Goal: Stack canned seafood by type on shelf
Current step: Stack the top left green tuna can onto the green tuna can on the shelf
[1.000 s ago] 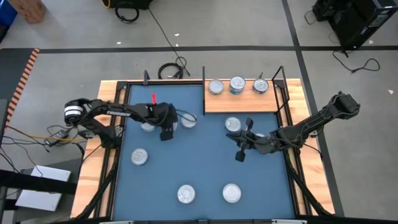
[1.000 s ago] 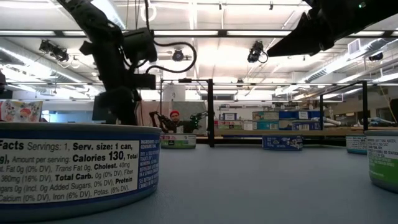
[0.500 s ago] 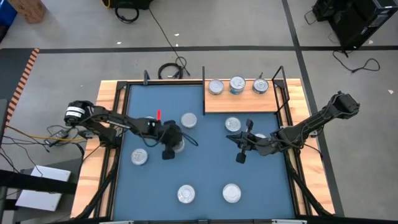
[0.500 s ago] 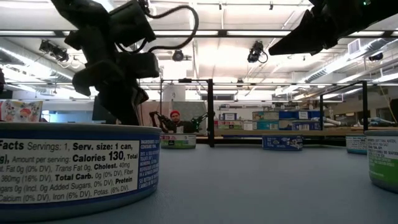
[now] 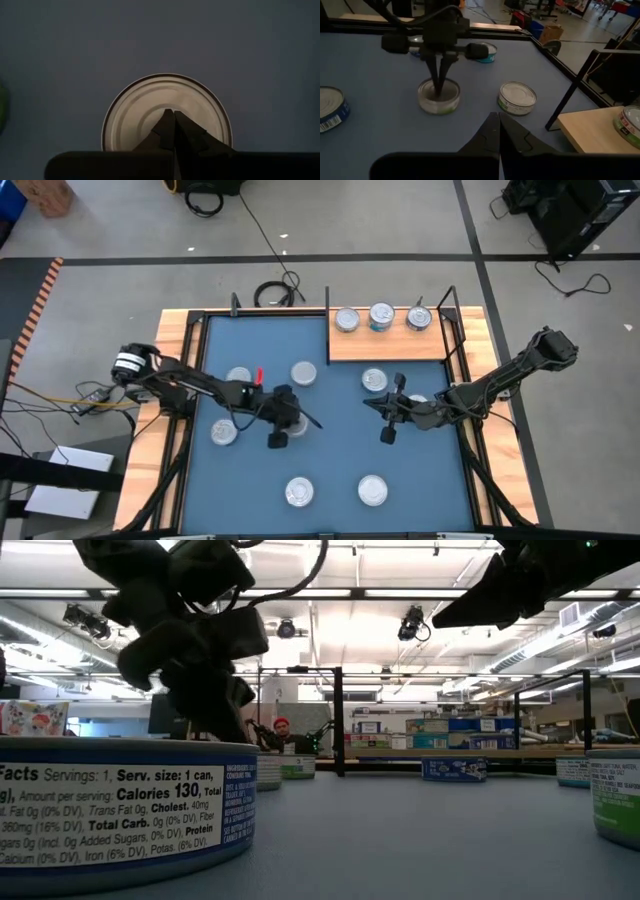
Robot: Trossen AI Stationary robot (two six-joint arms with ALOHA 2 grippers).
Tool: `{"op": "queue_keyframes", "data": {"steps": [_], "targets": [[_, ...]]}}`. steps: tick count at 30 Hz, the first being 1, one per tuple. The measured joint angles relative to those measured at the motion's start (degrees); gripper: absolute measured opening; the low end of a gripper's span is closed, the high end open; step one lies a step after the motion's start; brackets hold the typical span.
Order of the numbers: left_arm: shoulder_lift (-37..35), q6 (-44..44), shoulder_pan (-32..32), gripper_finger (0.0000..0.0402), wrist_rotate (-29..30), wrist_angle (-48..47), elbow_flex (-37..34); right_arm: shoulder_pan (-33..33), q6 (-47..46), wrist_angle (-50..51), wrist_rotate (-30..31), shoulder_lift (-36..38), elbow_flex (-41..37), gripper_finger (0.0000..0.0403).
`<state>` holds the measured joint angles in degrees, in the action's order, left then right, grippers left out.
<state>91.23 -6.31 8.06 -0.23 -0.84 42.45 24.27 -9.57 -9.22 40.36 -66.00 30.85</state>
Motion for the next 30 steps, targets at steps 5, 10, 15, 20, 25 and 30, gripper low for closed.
{"op": "queue_keyframes", "data": {"steps": [5,10,15,20,25,30], "targets": [[2.0,2.3,0.7,0.0005,-0.6,5.1,0.1,0.0,-1.0,-0.1,-2.3,0.0,0.0,0.0005],[-1.2,3.3,0.7,0.0005,-0.7,4.5,-0.1,0.0,-1.0,-0.1,-3.0,0.0,0.0,0.0005],[-5.7,6.1,0.8,0.0003,-0.6,5.9,-1.7,0.0,-0.9,-0.3,-3.0,-1.2,0.1,0.001],[-8.9,5.9,-0.7,0.0002,0.1,10.8,-6.8,-0.3,-0.4,-5.9,-6.0,-6.2,0.1,0.0025],[-9.5,4.3,-3.0,0.0002,3.3,12.1,-11.0,-2.2,3.5,-14.8,-12.1,-13.9,0.7,0.0016],[-9.3,3.1,-3.7,0.0001,3.7,14.9,-14.4,-4.5,5.2,-13.3,-17.1,-21.5,7.7,0.0007]]}}
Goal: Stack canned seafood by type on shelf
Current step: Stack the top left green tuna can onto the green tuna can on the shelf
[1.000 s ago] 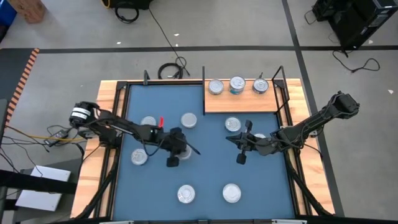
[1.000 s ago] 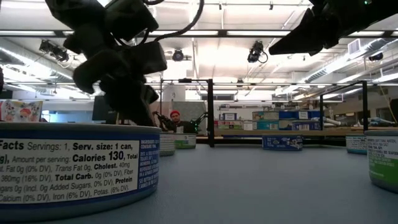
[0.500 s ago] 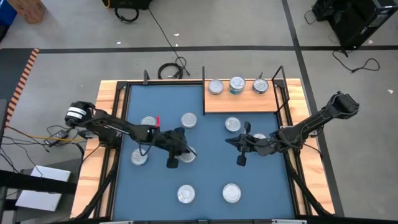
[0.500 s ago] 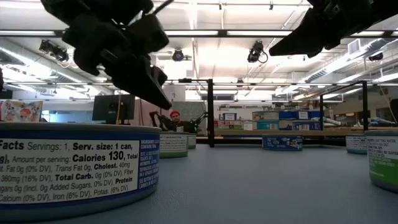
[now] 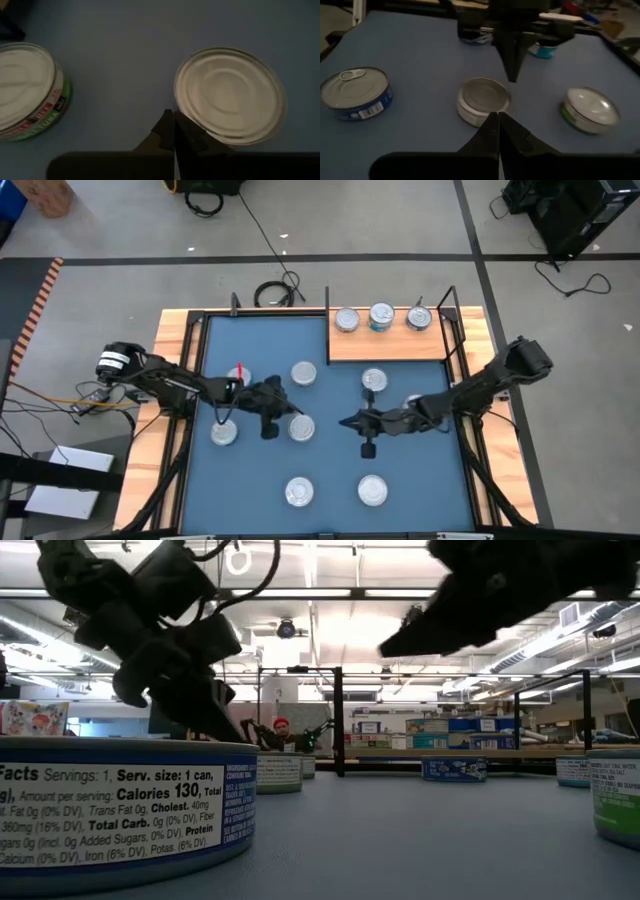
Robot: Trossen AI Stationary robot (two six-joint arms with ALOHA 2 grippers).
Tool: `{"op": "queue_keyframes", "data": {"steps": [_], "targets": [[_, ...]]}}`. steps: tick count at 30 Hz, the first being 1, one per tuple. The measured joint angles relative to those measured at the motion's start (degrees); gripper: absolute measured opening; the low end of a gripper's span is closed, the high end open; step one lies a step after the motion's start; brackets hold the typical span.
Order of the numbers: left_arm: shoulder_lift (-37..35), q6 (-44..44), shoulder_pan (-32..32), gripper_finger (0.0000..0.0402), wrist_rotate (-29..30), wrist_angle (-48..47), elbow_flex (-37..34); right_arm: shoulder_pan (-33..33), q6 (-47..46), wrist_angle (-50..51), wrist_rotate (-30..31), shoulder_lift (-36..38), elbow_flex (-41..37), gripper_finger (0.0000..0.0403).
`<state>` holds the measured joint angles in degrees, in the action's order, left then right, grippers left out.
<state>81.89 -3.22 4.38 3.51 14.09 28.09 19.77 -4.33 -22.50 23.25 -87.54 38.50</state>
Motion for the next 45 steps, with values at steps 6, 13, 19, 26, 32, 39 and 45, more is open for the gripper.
{"op": "queue_keyframes", "data": {"steps": [6,13,19,26,32,39,45], "targets": [[0.0,-1.3,0.6,0.0001,-0.6,4.6,-3.2,-1.6,1.6,2.6,-5.6,-7.2,8.4,0.0006],[0.3,-5.2,3.1,0.0001,-0.6,5.4,-4.0,-2.8,1.3,3.7,-9.6,-12.3,13.3,0.0008],[0.3,-3.9,7.0,0.0001,-0.8,6.2,-3.9,-3.5,0.9,6.3,-9.9,-12.3,13.4,0.0007],[-2.8,6.7,7.8,0.0023,-8.3,3.8,-1.7,-3.5,-0.2,7.0,-9.9,-12.2,13.4,0.0011],[-1.9,20.0,9.3,0.0056,-9.7,-5.4,2.9,-3.5,-0.2,7.9,-9.9,-12.2,13.3,0.0011],[-0.4,35.2,13.2,0.0083,3.0,-4.9,3.3,-3.5,-0.2,8.4,-9.9,-12.2,13.3,0.0013],[0.6,39.9,13.9,0.0083,6.0,-5.5,3.3,-3.5,0.0,8.2,-9.9,-12.2,13.3,0.0012]]}}
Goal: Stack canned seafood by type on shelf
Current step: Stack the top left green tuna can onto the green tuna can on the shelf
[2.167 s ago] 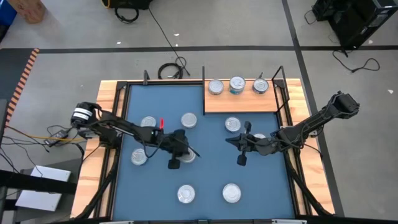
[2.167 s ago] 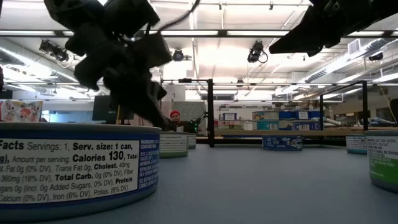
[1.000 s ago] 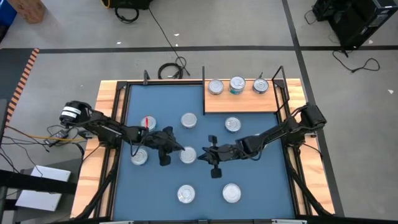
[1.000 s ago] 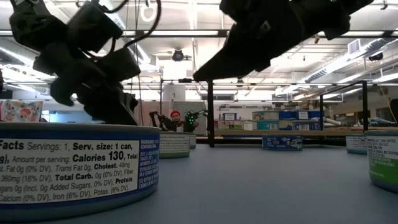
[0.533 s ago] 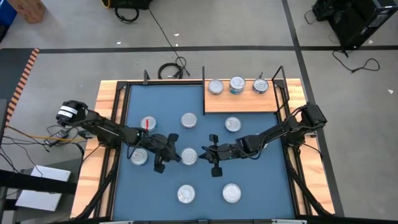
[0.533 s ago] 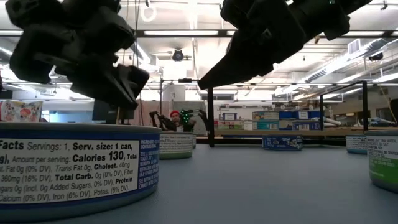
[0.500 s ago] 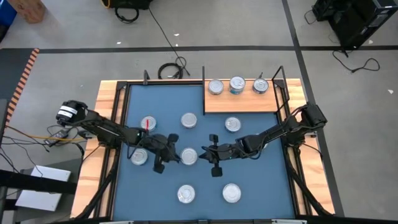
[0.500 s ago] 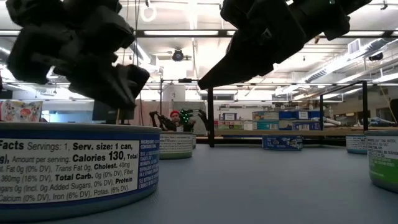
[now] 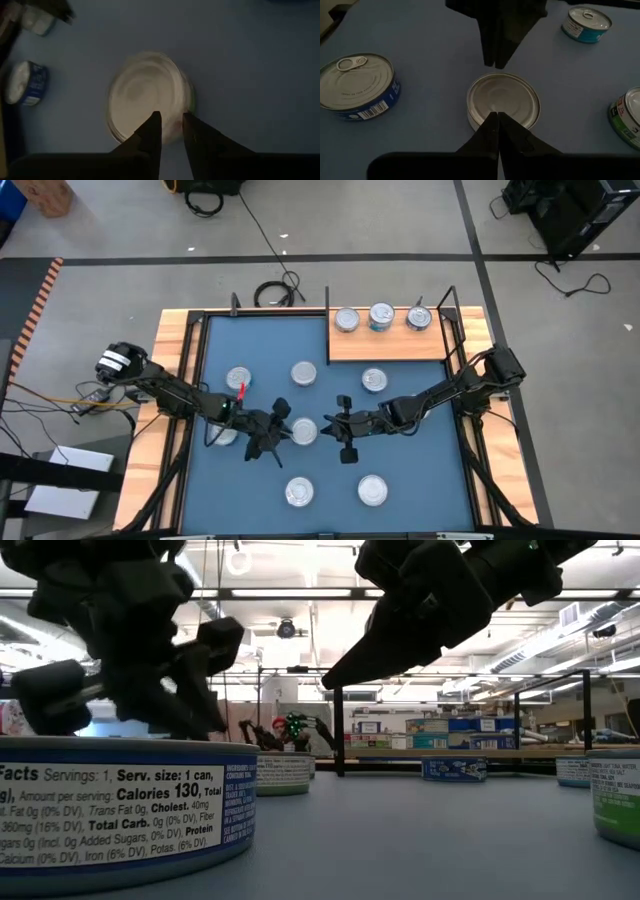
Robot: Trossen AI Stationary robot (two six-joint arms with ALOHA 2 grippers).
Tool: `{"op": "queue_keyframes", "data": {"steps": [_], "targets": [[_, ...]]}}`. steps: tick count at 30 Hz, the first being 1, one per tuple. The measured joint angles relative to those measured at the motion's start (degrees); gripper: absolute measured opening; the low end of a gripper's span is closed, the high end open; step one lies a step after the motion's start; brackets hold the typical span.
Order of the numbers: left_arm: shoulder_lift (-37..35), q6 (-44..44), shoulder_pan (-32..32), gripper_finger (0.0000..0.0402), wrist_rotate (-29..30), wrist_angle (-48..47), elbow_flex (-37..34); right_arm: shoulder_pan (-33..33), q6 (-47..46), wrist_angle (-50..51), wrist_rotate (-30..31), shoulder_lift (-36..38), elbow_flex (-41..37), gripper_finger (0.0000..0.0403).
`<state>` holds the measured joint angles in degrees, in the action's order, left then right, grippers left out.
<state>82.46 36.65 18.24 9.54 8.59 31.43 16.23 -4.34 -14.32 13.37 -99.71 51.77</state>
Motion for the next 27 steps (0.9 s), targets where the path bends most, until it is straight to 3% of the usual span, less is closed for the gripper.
{"op": "queue_keyframes", "data": {"steps": [18,27], "targets": [[4.6,5.3,0.3,0.0079,4.1,1.9,0.5,-0.2,0.4,-0.2,0.0,0.0,0.0,0.0013],[4.6,5.3,0.7,0.0012,5.8,2.5,0.5,-0.2,0.4,-0.1,0.0,0.0,0.0,0.0011]]}}
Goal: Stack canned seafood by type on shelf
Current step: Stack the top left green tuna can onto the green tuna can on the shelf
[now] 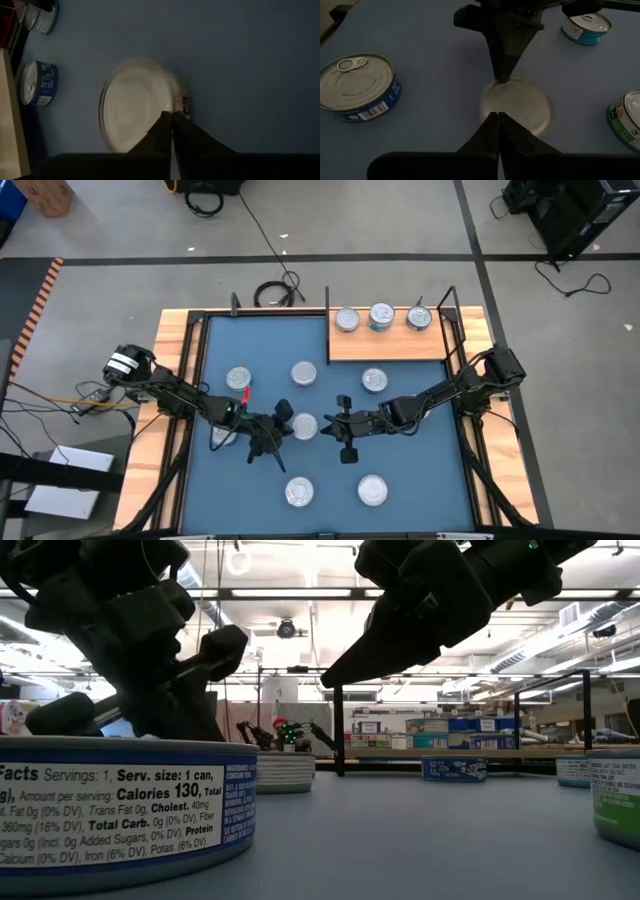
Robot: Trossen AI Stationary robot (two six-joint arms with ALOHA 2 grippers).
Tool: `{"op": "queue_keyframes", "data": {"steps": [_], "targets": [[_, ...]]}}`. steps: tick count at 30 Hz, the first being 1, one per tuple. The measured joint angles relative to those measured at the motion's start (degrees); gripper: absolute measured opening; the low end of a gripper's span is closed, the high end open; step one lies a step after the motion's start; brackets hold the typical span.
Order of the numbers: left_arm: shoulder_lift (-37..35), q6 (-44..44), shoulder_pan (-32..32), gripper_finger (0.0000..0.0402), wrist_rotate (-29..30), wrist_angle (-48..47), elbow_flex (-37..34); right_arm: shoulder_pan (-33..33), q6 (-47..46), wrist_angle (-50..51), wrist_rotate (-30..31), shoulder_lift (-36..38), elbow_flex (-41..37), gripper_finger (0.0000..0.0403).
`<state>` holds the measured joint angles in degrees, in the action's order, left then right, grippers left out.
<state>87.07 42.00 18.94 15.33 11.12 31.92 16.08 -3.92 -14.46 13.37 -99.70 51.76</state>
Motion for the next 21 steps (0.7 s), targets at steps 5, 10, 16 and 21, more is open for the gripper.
{"op": "queue_keyframes", "data": {"steps": [5,10,16,21], "targets": [[0.0,-0.2,0.0,0.0005,0.6,0.2,0.0,0.0,0.0,0.0,0.0,0.0,0.0,0.0014],[0.1,-0.5,0.0,0.0003,0.9,-0.4,1.5,0.0,0.0,0.0,0.1,0.0,0.0,0.0012],[0.1,-3.6,-0.1,0.0001,0.9,-3.7,5.2,0.0,0.0,0.0,0.7,0.0,0.0,0.0019],[0.0,-9.0,-0.7,0.0001,0.8,-9.1,9.2,0.0,-1.1,0.0,1.8,0.0,0.0,0.0033]]}}
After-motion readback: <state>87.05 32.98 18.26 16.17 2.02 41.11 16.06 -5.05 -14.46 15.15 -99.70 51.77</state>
